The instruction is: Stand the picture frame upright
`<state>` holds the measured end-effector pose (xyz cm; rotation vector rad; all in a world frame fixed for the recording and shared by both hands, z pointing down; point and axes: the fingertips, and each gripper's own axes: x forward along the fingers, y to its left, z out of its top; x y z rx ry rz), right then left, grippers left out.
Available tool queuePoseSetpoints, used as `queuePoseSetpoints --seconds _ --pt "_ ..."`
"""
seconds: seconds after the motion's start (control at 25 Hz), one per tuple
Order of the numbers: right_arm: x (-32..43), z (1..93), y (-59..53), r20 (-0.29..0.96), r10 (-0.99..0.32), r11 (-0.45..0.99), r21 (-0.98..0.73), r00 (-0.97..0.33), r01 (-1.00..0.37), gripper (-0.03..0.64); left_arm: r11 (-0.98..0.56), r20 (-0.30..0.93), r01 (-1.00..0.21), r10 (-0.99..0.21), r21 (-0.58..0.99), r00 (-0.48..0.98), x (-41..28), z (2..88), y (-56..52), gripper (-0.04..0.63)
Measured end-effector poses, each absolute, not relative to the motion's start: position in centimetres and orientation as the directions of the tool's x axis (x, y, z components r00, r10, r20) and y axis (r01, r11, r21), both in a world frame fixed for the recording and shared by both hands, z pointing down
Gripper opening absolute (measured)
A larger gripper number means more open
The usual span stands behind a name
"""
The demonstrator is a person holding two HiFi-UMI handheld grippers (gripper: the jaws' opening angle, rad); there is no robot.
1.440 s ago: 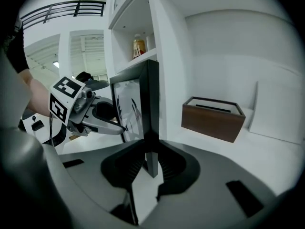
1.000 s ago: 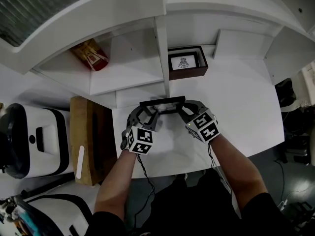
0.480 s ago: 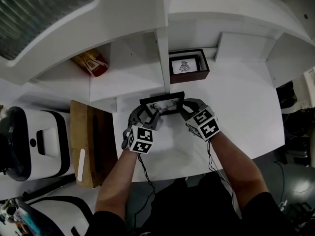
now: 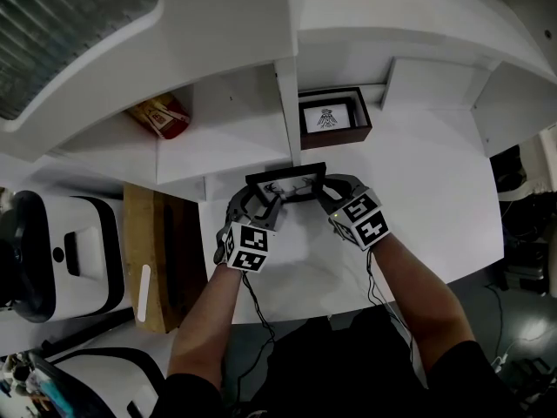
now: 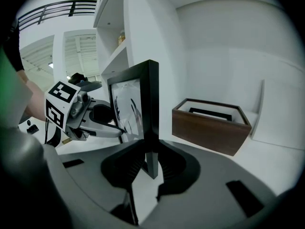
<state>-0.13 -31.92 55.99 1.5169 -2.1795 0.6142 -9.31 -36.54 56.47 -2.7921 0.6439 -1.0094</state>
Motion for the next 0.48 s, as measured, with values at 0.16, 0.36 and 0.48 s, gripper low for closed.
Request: queuePoseSetpoints --seconds 0.16,0.36,0.48 --pt "-0.08 55.97 -31.96 0.562 -0.761 0.310 -0.121 -0.322 -0.943 0.075 -0.903 0.587 -0.359 -0.426 -0.235 0.689 -9.38 56.45 -36.49 0.210" --pt "-0.11 55.93 -31.97 0.566 -0.760 0.299 -0.129 -0.318 -0.945 0.079 -0.903 0.581 -0.353 -0.427 -0.243 0.693 -9.54 56.35 -36.41 0.210" --pt "-0.03 55.84 -31.91 0.568 -0.762 0.292 -0.127 -0.311 -0.948 0.083 -0.897 0.574 -0.355 -0.442 -0.264 0.690 -9.79 56.23 -36.40 0.210"
